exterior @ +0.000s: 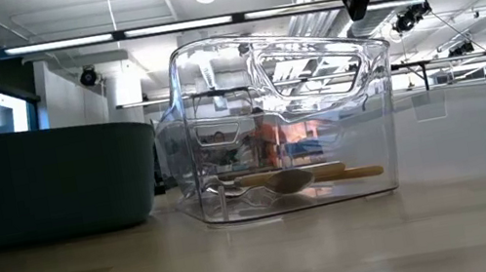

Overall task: Sort silverware by color (type)
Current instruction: Put the orange spoon into the transparent bin

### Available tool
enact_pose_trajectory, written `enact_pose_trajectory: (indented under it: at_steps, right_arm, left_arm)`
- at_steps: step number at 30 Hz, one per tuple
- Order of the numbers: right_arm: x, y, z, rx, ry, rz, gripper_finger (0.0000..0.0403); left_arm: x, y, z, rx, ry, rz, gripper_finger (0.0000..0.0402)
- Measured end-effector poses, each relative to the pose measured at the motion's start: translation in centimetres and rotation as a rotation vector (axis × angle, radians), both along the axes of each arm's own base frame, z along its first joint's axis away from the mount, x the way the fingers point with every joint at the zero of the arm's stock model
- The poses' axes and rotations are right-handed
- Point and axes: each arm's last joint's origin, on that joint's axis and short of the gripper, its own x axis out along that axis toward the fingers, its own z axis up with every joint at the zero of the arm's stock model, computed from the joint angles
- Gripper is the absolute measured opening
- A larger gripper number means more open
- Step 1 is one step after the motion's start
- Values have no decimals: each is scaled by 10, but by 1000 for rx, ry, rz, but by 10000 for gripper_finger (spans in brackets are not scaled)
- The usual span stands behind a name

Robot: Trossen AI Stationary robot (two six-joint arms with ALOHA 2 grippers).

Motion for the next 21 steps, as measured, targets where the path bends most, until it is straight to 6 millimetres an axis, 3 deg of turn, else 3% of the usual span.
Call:
enact_pose_trajectory:
  at_steps: [5, 21]
  right_arm:
    - [0, 0, 0, 0, 0, -6, 0]
    - [0, 0, 0, 0, 0, -6, 0]
  left_arm:
    - [-4, 5, -10, 16, 2, -49, 170]
    - [-1, 4, -10, -50, 10, 34, 170]
